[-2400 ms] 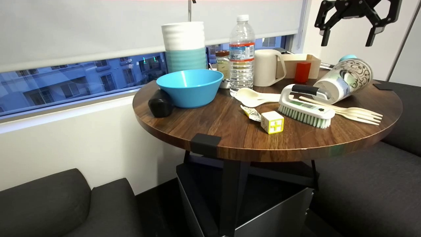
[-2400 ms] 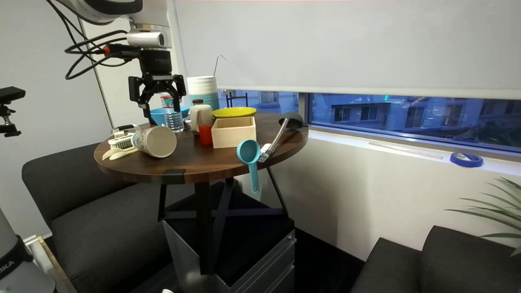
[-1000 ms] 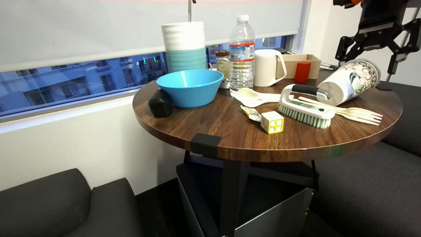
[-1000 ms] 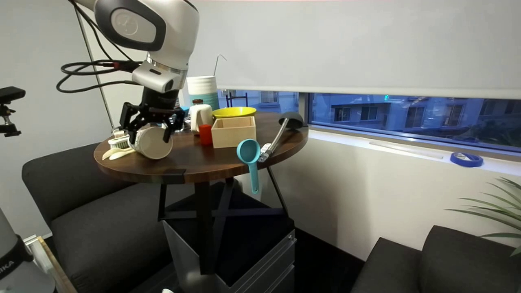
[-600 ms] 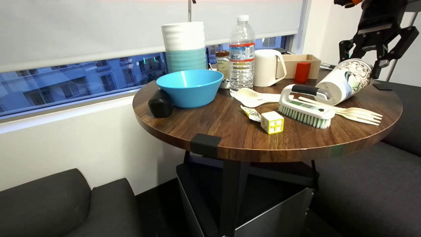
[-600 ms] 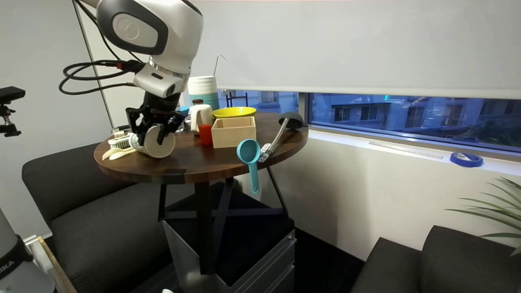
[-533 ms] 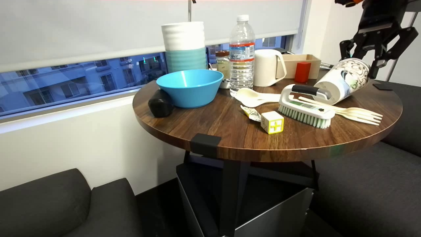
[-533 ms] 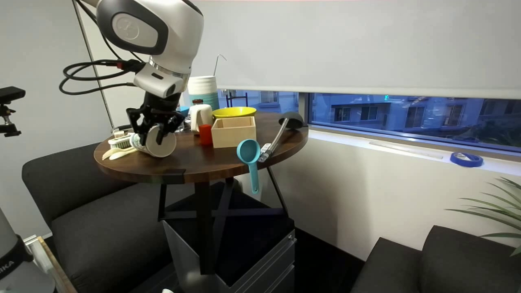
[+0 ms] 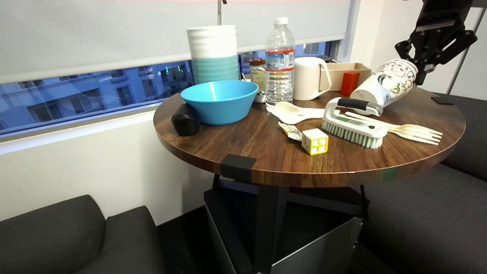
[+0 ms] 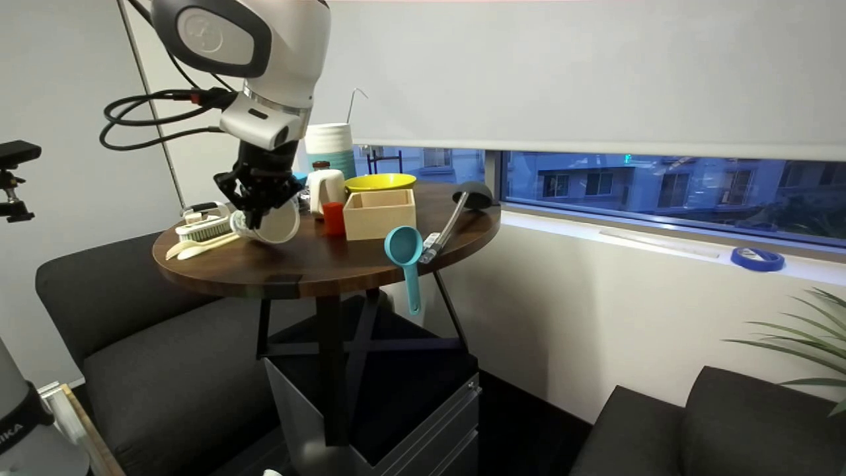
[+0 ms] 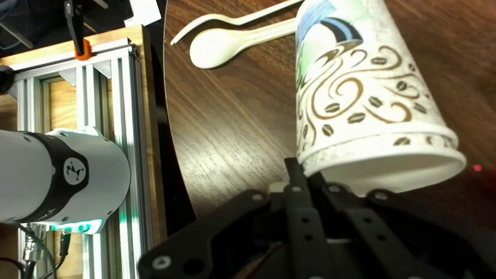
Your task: Stack up the cups then turn them upright
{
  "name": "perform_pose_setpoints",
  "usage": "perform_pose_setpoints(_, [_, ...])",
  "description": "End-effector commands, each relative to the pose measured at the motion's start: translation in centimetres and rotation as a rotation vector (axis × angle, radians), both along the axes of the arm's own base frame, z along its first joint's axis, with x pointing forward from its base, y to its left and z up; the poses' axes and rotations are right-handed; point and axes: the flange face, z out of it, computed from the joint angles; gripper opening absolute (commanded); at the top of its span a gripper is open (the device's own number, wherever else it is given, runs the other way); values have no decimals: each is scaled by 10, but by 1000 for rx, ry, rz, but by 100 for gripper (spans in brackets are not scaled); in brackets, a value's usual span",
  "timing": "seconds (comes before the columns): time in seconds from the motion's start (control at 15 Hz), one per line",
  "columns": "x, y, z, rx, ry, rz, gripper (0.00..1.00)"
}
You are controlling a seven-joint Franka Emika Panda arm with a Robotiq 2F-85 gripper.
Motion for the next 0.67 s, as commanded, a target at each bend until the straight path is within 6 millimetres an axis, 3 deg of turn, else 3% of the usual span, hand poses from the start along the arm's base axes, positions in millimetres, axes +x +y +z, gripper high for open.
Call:
perform_pose_setpoints(0.0, [0,2,20,-31,-71,18,1])
perform_pose_setpoints(0.27, [-2,16,59,-225,-125,101,1])
perform_pose_setpoints(0.6, [-7,54,93,-472,-149,250,1])
